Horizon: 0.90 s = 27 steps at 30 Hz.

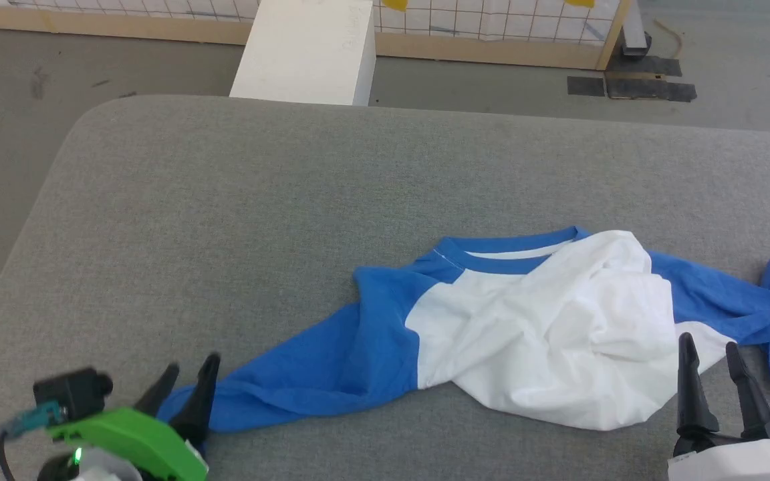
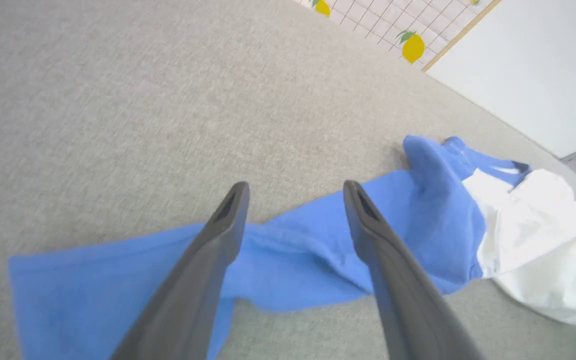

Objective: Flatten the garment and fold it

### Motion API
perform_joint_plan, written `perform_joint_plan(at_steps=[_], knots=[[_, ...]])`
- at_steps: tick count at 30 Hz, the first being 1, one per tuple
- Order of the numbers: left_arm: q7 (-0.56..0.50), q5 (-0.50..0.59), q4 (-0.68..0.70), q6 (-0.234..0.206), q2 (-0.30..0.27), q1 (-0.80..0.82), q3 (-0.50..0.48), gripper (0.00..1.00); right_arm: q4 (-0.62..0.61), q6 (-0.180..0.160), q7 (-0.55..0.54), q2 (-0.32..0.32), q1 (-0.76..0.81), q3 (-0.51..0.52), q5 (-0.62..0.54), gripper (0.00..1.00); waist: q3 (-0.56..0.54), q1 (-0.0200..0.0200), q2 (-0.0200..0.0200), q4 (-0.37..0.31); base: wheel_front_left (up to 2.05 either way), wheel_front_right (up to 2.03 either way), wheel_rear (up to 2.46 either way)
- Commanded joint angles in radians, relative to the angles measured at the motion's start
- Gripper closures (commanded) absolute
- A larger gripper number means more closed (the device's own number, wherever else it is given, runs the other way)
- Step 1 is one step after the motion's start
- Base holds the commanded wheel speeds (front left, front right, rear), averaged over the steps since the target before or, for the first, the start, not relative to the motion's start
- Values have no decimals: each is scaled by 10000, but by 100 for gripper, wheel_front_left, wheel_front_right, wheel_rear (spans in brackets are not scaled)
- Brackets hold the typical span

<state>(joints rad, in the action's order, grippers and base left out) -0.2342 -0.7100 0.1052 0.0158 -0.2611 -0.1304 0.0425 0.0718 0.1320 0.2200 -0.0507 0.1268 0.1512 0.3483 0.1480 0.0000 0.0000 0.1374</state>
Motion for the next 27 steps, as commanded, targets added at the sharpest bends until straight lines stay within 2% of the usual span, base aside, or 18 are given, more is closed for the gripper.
perform_joint_plan(at_steps=[1, 6, 11, 15, 19, 27], knots=[[-166, -36, 392, 72, -122, 295, 52, 0, -6, -13, 9, 5, 85, -48, 45, 0, 32, 0, 0, -38, 0, 0, 0], [-898, 425, 1831, 97, -590, 1081, 507, 0, 72, -13, 80, 5, -19, -143, 155, 0, 228, 0, 0, -212, 0, 0, 0], [-1904, 1044, 1841, 253, -750, 2249, 1621, 0, 199, -13, 154, 5, -236, -226, 215, 0, 542, 0, 0, -461, 0, 0, 0], [-2453, 1448, 903, 487, -531, 3241, 2604, 0, 316, -13, 214, 5, -393, -241, 233, 0, 802, 0, 0, -600, 0, 0, 0], [-2898, 1872, -665, 655, -213, 4316, 3444, 0, 406, -13, 264, 5, -596, -347, 242, 0, 1118, 0, 0, -784, 0, 0, 0], [-3769, 2333, -3499, 636, 119, 5422, 4238, 0, 544, -13, 324, 5, -878, -433, 240, 0, 1501, 0, 0, -1127, 0, 0, 0]])
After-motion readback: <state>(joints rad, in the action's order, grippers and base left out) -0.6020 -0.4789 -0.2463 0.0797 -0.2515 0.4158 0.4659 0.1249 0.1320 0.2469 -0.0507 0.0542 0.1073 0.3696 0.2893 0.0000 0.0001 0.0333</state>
